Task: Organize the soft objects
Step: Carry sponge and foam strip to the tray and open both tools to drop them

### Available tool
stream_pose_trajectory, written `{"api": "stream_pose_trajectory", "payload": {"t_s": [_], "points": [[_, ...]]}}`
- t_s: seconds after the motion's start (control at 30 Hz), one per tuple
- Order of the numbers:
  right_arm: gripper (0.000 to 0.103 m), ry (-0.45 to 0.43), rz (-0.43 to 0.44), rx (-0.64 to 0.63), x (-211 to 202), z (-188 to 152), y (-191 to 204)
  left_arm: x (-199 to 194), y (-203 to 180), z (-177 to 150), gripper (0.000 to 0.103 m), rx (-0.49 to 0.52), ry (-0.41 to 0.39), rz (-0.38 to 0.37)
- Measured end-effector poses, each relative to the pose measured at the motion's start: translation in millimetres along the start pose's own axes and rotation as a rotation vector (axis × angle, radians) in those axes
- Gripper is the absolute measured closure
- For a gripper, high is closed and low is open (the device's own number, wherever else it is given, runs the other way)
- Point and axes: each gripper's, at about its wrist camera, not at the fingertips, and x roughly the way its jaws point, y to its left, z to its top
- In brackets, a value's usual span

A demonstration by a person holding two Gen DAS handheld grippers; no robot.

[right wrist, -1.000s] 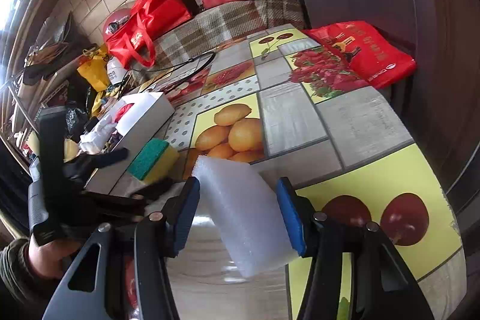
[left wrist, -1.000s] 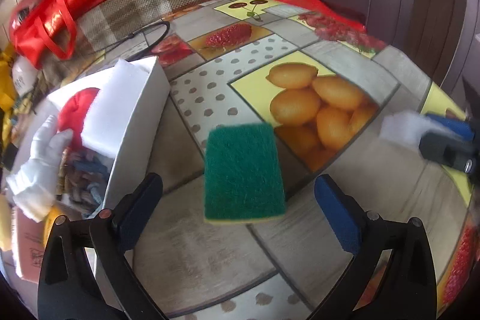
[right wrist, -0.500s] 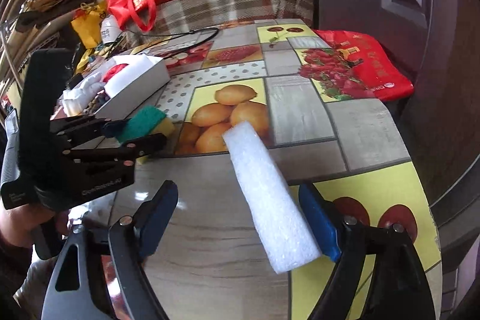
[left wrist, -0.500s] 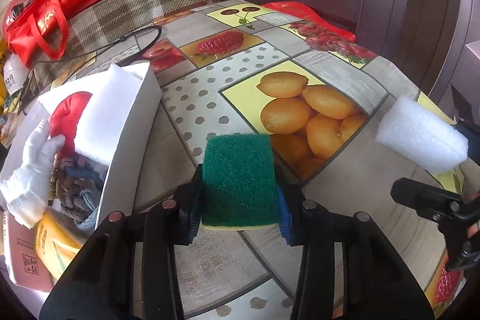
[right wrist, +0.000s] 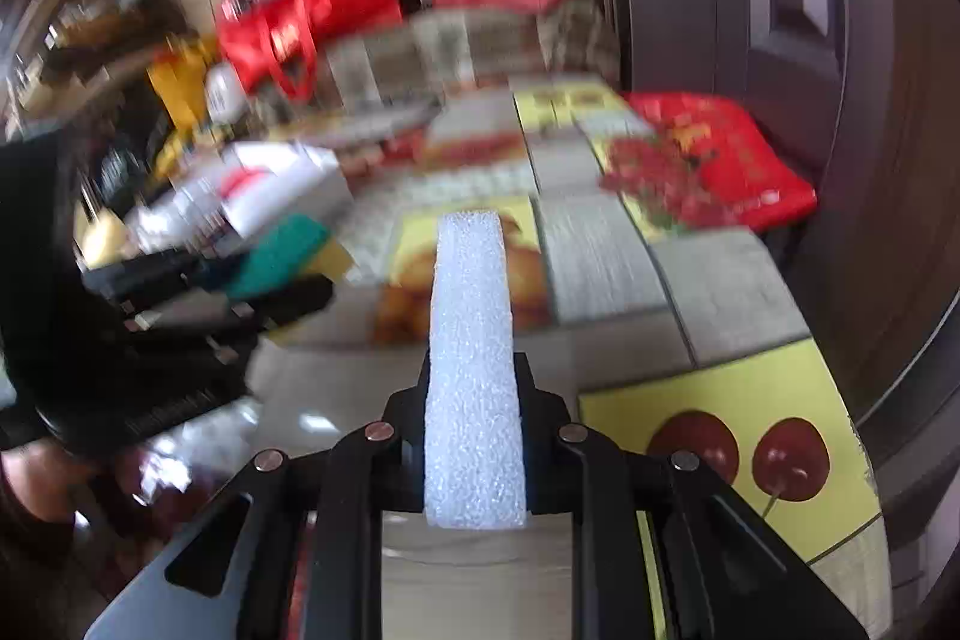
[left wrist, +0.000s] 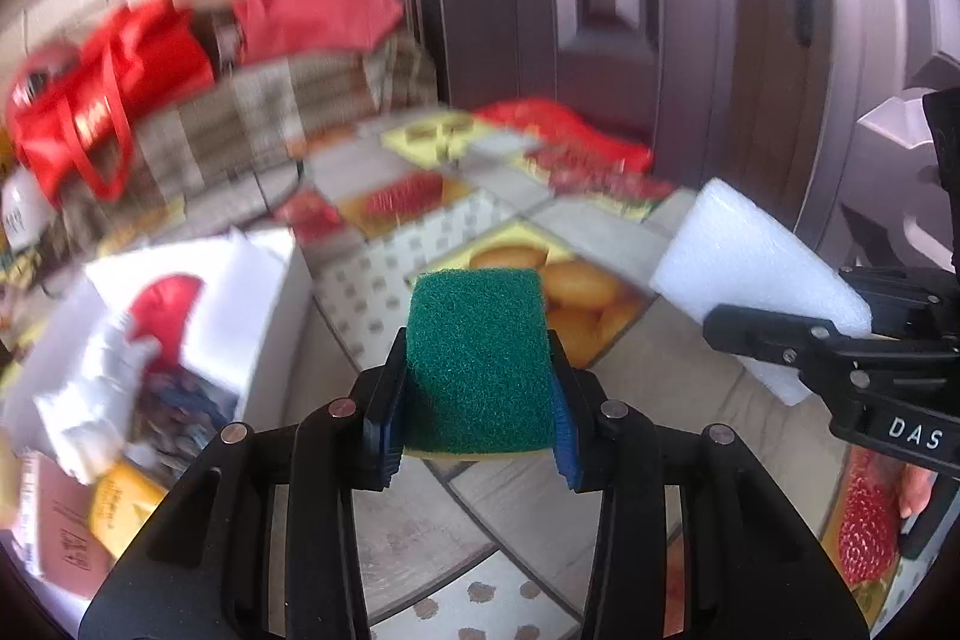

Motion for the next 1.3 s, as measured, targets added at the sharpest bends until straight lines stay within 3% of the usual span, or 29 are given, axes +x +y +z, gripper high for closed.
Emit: {"api": "stream_pose_trajectory", "payload": {"t_s": [0.1, 0.23, 0.43, 0.77, 1.3], "points": [[0.084, -0.093, -0.023, 0.016, -13, -1, 8, -21, -3, -2, 0.065, 0.008, -0.104, 0.041], [0.084, -0.163, -0.066, 0.02, -22, -3, 18, -39, 3, -5, 0.065, -0.024, -0.173, 0.08], [0.084, -0.187, -0.082, 0.031, -19, -1, 31, -60, 21, -15, 0.065, -0.083, -0.194, 0.083], [0.083, -0.192, -0.039, -0.002, -7, 0, 73, -106, 41, -48, 0.064, -0.035, -0.231, 0.119], [0.084, -0.156, 0.058, -0.126, 22, 5, 144, -141, 161, -86, 0.064, -0.251, -0.214, 0.27]]}}
